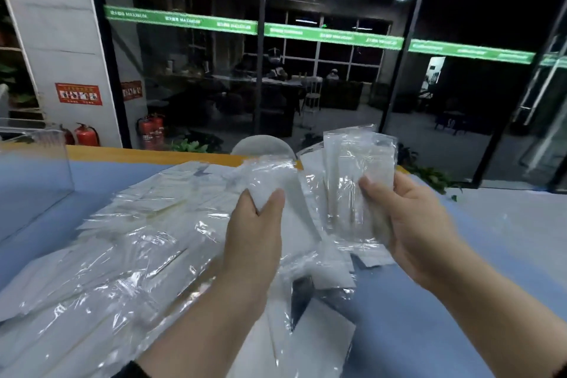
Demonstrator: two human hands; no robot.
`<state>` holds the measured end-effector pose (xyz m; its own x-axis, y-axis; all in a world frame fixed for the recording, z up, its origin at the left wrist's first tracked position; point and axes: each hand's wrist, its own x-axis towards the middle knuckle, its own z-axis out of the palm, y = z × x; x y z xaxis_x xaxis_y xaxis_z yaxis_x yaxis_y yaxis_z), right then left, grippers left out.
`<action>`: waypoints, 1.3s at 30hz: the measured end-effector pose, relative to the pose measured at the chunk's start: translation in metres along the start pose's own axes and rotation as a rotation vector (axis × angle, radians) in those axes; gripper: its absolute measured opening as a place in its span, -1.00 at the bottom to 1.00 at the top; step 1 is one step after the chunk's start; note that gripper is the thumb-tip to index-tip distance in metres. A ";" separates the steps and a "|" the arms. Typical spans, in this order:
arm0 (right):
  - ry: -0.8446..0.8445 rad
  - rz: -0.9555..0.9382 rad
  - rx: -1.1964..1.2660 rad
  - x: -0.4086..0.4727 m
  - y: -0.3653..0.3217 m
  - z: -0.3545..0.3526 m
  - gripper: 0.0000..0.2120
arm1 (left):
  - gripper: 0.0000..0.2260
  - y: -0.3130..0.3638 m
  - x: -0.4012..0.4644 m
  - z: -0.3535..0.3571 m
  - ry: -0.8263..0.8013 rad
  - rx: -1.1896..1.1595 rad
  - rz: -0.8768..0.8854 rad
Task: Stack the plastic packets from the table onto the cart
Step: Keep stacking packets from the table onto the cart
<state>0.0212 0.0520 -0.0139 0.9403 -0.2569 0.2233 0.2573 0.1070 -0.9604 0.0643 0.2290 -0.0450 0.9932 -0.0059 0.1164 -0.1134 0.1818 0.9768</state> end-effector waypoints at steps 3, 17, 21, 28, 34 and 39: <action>-0.011 0.036 -0.083 -0.027 -0.002 -0.009 -0.81 | -0.70 0.001 -0.027 0.037 -0.152 -0.078 -0.063; -0.109 -0.165 -1.209 -0.110 -0.056 -0.131 -0.67 | -0.36 -0.022 -0.110 0.132 -0.133 -0.081 0.099; -0.243 -0.198 -1.632 -0.104 -0.037 -0.153 -0.61 | -0.53 -0.034 -0.111 0.154 -0.300 0.046 -0.020; 0.052 -0.126 -1.333 -0.121 0.023 -0.193 -0.46 | -0.84 -0.080 -0.100 0.172 -0.270 0.331 0.052; 0.055 -0.092 -1.002 -0.129 0.032 -0.195 -0.49 | -0.91 -0.096 -0.102 0.182 -0.243 0.219 0.075; 0.002 -0.056 -1.021 -0.131 0.022 -0.204 -0.51 | -0.90 -0.098 -0.105 0.190 -0.205 0.255 0.147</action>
<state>-0.1416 -0.1079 -0.0983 0.9320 -0.2384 0.2730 -0.0129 -0.7747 -0.6322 -0.0335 0.0246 -0.1189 0.9428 -0.1994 0.2673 -0.2833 -0.0562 0.9574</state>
